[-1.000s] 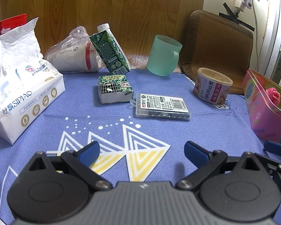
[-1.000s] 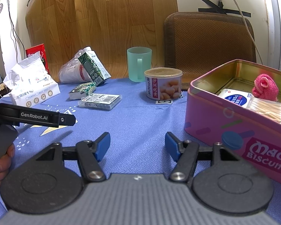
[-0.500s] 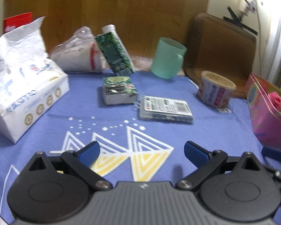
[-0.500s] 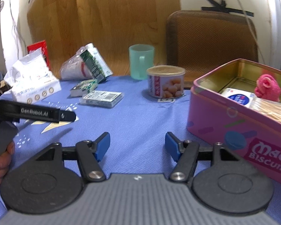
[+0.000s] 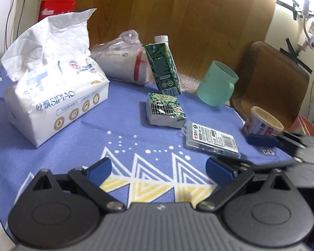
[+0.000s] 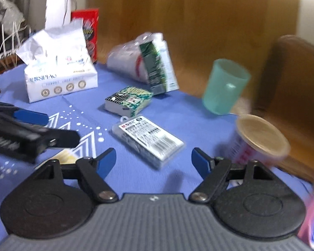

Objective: Organize soft objects
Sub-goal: 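Move the right tool to the clear plastic refill box, then grasp the clear refill box with the right gripper and lift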

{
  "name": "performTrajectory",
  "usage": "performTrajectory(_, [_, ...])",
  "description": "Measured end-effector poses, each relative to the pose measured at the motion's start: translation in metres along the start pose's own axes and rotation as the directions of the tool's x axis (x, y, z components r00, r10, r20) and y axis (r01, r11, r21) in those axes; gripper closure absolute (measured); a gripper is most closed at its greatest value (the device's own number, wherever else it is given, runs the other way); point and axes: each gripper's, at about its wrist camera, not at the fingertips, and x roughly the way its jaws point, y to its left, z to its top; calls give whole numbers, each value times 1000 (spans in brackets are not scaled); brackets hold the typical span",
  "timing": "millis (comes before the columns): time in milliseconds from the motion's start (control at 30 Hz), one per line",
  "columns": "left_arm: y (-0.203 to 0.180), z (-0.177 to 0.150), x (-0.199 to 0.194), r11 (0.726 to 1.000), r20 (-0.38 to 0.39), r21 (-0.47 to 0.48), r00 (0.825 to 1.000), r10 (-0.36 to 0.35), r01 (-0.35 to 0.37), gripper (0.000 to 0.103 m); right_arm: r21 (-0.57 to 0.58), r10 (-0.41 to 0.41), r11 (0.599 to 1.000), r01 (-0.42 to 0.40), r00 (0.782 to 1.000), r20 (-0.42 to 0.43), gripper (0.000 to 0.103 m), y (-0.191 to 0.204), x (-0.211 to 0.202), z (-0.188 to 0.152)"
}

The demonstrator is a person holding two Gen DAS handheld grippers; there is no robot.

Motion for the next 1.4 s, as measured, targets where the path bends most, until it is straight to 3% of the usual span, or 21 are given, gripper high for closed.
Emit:
performTrajectory(167, [0, 0, 0, 1000, 2, 1, 1000, -4, 4, 3, -62, 39, 997, -42, 998, -52, 11, -1, 33, 16])
performTrajectory(200, [0, 0, 0, 1000, 2, 1, 1000, -5, 5, 2, -54, 57, 997, -60, 996, -66, 13, -4, 38, 19])
performTrajectory(267, [0, 0, 0, 1000, 1, -3, 1000, -8, 8, 2, -8, 108, 994, -110, 989, -96, 27, -10, 40, 23])
performTrajectory(333, [1, -1, -1, 1000, 1, -7, 1000, -12, 12, 2, -23, 89, 996, -92, 991, -100, 36, -8, 34, 22])
performTrajectory(533, [1, -1, 0, 1000, 0, -6, 1000, -16, 16, 1, 18, 43, 999, -42, 996, -72, 39, -2, 3, -2])
performTrajectory(833, [-4, -1, 2, 999, -12, 28, 1000, -18, 18, 1, 232, 62, 971, -62, 998, 6, 42, 13, -77, -54])
performTrajectory(1000, [-7, -2, 3, 999, -19, 43, 1000, -13, 14, 1, 351, 48, 934, -67, 997, 63, 42, 17, -97, -74])
performTrajectory(1133, [-8, -2, 3, 999, -21, 52, 1000, -10, 11, 1, 355, 14, 934, -46, 996, 92, 40, 23, -93, -78])
performTrajectory(1400, [-7, -2, 4, 998, -24, 53, 1000, -17, 18, 1, 295, -17, 956, -3, 998, 64, 39, 32, -90, -77])
